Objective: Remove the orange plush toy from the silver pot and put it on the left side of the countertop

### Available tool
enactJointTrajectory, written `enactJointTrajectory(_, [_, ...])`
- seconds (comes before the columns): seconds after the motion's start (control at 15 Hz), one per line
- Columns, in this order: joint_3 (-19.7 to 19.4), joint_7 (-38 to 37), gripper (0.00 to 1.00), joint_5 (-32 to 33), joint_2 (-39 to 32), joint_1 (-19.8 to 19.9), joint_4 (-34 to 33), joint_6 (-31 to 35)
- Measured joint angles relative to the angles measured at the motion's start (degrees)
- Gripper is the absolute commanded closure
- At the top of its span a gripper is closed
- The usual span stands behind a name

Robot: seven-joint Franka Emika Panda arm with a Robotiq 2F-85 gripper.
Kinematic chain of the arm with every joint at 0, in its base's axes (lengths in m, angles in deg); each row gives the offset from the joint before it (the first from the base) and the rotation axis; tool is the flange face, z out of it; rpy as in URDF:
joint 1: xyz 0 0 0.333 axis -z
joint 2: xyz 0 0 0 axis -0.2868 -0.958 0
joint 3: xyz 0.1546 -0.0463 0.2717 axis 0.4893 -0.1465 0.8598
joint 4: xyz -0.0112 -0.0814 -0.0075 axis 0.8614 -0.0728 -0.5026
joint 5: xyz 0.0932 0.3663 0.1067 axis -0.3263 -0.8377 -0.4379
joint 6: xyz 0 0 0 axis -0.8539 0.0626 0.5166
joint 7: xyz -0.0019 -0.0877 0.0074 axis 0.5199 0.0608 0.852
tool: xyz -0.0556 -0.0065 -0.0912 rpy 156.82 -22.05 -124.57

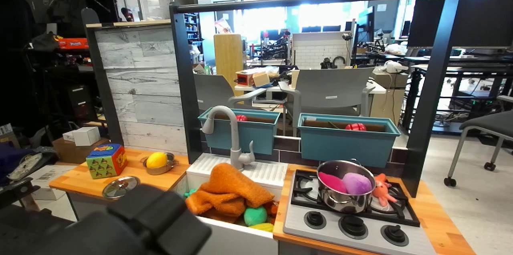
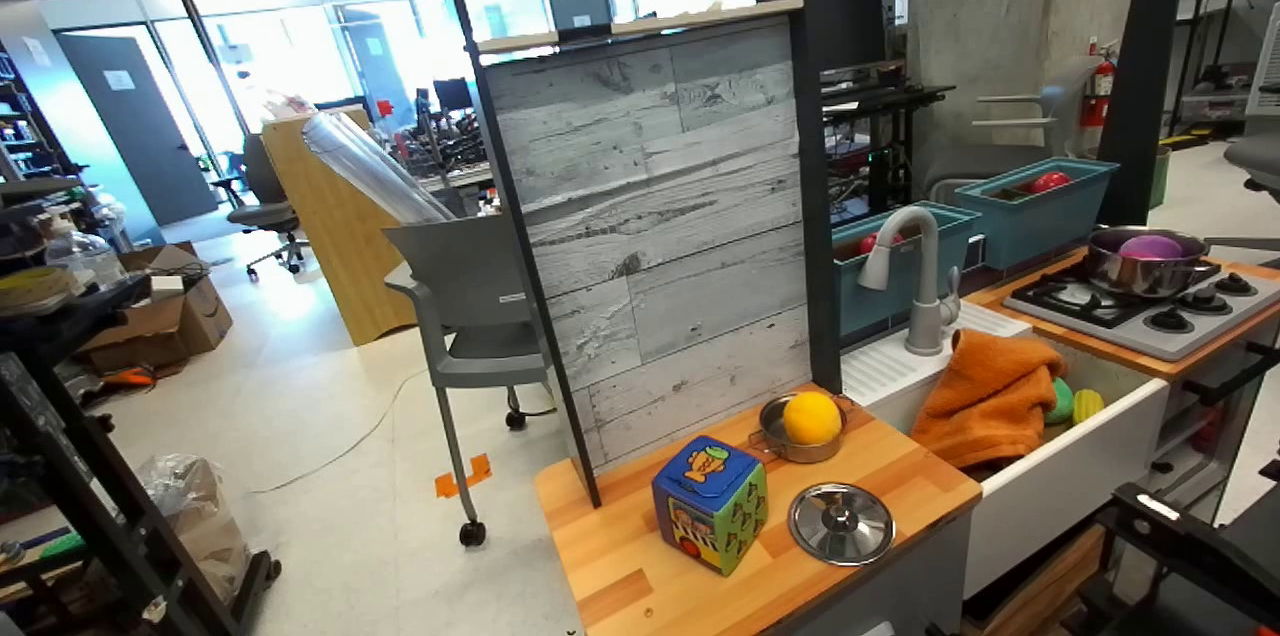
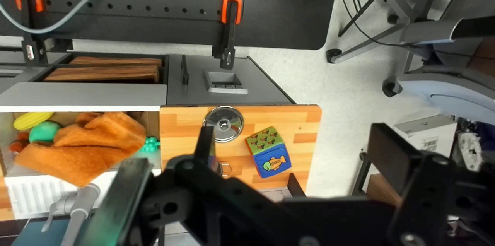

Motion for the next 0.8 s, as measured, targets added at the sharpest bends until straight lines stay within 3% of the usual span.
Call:
enactJointTrajectory(0.4, [0.23, -0.88, 0.00, 0.10, -5.56, 1.06, -4.57, 5.88])
enactJointTrajectory(0.8, [0.74, -3.30, 0.00, 3.58, -16.50, 4.35, -18.42, 8.41])
